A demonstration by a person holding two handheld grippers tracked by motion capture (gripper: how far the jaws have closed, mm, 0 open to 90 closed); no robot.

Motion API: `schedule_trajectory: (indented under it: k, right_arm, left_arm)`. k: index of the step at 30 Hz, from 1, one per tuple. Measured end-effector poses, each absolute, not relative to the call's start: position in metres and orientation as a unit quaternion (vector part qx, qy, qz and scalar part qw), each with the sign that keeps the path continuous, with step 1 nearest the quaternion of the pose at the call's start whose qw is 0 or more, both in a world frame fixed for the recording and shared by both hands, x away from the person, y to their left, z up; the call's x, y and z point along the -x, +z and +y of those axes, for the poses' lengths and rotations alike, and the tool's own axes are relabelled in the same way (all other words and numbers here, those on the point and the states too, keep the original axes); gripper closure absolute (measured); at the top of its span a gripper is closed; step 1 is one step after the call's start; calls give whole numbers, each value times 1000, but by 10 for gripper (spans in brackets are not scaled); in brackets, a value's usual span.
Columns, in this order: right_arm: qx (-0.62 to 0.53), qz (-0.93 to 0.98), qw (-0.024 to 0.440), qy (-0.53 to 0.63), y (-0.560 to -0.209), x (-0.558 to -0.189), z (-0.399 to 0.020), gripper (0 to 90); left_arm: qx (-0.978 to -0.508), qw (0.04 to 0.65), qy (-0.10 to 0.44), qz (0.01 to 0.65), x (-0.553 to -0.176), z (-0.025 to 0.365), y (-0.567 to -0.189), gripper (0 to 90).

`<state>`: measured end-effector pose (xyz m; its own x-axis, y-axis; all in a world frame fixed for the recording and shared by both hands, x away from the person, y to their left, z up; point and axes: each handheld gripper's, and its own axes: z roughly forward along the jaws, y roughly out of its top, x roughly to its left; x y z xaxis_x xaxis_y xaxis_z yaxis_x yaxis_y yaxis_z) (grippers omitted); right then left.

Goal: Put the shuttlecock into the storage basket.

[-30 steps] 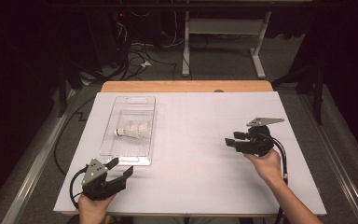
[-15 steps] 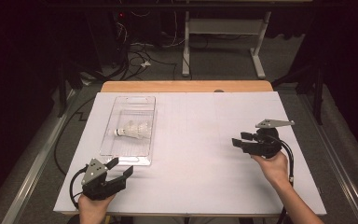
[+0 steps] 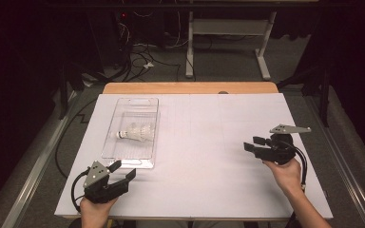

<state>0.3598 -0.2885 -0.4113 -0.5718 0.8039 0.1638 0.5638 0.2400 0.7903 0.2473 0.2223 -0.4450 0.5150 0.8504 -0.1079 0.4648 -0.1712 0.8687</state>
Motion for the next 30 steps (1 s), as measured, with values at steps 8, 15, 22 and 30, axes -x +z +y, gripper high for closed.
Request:
schedule_trajectory:
  k: [8, 15, 22, 30]
  right_arm:
    - [-451, 766, 143, 436, -415, -351, -301, 465]
    - [-456, 760, 150, 439, -417, -344, -308, 447]
    - [-463, 751, 150, 446, -422, -339, -314, 429]
    - [-466, 745, 156, 451, -427, -332, -320, 417]
  left_arm:
    - [-737, 464, 207, 446, -247, 222, -445, 367]
    - [-737, 463, 208, 446, -247, 222, -445, 367]
    - [-737, 464, 208, 446, -247, 222, -445, 367]
    - [-737, 463, 208, 446, -247, 222, -445, 367]
